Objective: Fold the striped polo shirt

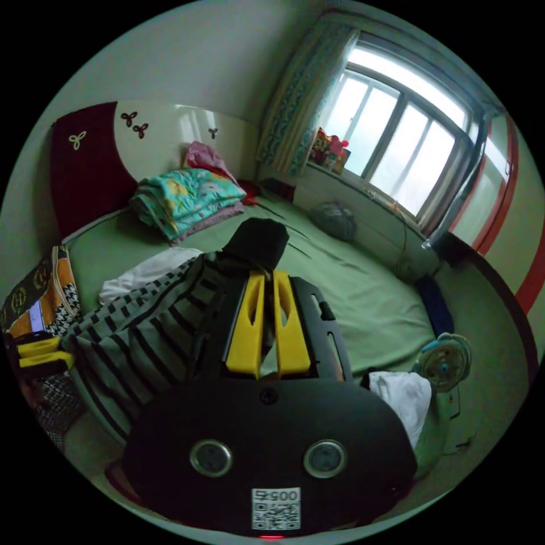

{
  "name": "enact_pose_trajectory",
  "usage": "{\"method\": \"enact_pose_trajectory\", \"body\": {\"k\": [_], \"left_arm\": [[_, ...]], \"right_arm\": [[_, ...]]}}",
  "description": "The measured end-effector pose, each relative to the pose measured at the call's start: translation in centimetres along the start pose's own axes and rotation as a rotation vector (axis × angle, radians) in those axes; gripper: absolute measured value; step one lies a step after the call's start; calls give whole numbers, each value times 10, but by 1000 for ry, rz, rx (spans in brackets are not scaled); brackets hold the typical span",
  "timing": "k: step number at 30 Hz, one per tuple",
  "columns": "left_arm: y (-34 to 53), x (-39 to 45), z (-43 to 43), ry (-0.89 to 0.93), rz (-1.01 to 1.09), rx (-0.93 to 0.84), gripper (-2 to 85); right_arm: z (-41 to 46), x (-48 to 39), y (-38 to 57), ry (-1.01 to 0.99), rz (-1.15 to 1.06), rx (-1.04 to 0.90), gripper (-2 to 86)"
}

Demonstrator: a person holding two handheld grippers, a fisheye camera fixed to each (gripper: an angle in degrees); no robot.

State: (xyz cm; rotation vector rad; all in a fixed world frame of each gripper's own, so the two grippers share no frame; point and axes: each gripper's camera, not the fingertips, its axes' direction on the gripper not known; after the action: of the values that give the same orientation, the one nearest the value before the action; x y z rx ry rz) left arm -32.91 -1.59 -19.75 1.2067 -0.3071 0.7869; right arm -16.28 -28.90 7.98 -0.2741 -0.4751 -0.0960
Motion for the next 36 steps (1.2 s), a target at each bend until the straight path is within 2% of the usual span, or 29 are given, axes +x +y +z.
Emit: {"method": "enact_pose_trajectory", "body": {"k": [6,10,13,15,16,21,26,30,32,34,36], "left_arm": [[-37,-50,-11,-150,-17,-19,51],[-53,-91,25,-217,-108,-48,55],[-57,-122,82,-259,-165,-94,59],[-55,-140,121,-301,-221,-199,61],[-53,-150,140,-315,-261,-266,60],[-47,-158,146,-256,-268,-204,59],[-51,-150,148,-282,-257,-204,70],[-44,-149,136,-263,-350,-243,108],[-32,-145,124,-306,-376,-251,113],[-24,-138,115,-308,-370,-250,113],[-18,-124,112,-303,-335,-259,112]], "right_arm": [[47,-44,-59,-87,23,37,-11],[102,-70,-77,-137,60,-6,-7],[169,-88,-76,-139,67,-143,32],[212,-93,-58,-198,83,-333,74],[216,-93,-51,-216,83,-347,79],[202,-114,26,-279,-119,-368,82],[170,-140,72,-496,-130,-369,77],[178,-168,109,-473,-111,-476,85],[172,-164,119,-459,-124,-425,85],[169,-156,124,-465,-100,-484,85],[147,-136,132,-451,-75,-412,82]]}}
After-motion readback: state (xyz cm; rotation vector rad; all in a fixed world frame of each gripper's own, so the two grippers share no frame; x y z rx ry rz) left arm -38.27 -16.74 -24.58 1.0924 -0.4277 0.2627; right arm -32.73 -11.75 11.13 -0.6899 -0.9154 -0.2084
